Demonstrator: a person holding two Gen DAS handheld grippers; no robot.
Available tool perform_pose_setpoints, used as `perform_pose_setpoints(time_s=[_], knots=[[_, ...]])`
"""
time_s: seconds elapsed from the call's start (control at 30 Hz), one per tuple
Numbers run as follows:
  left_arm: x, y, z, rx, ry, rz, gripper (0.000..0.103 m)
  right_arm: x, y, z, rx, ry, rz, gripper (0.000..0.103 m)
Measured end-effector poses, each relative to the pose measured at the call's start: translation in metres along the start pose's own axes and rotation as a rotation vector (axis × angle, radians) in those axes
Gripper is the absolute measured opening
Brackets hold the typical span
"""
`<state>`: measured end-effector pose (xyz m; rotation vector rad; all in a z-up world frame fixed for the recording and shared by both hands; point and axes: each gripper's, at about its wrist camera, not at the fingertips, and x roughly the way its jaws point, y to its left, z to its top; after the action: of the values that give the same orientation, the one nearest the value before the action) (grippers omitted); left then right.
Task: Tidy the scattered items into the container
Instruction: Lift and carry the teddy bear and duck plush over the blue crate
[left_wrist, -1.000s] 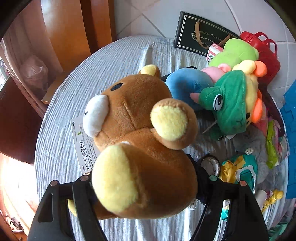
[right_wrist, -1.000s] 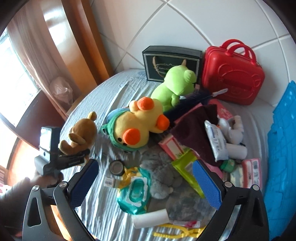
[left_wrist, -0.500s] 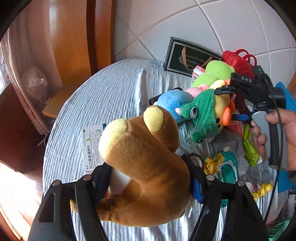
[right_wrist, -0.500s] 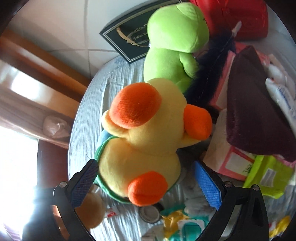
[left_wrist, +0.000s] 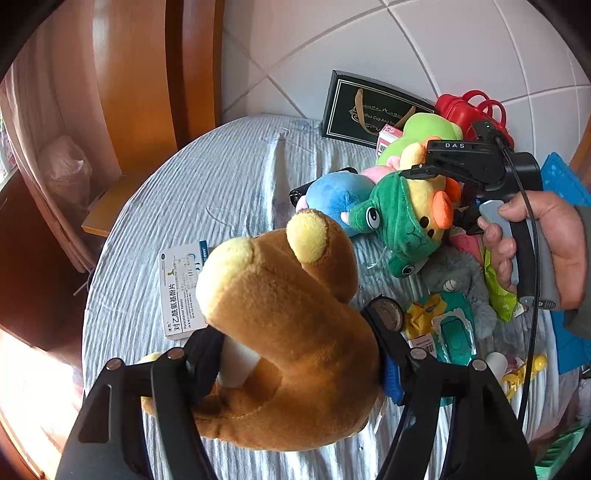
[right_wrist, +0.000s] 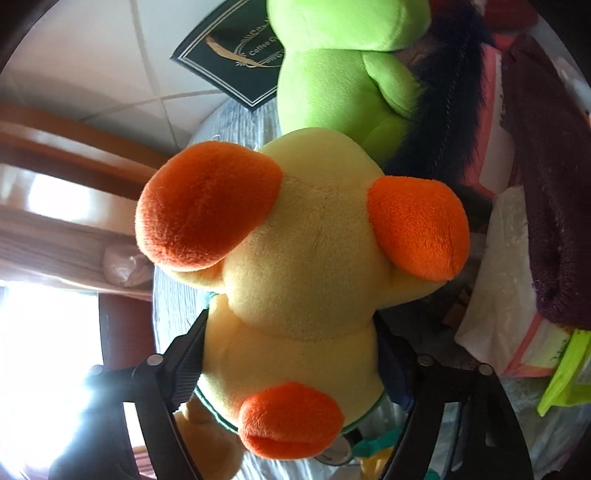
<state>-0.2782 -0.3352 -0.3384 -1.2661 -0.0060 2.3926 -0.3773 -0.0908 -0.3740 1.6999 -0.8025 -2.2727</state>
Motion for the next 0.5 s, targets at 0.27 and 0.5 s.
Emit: perform_pose_setpoints(time_s=[0.27, 0.5], knots=[[-0.014, 0.003, 0.008, -0.031, -0.033, -0.018, 0.066, -0.037, 0.021, -0.025, -0.205, -0.026, -0.071, 0.068], [-0.027, -0.005, 0.014, -0.005, -0.043, -0.007, 0.064, -0.085, 0.030, -0.054, -0.319, -0.070, -0.050, 0.068]])
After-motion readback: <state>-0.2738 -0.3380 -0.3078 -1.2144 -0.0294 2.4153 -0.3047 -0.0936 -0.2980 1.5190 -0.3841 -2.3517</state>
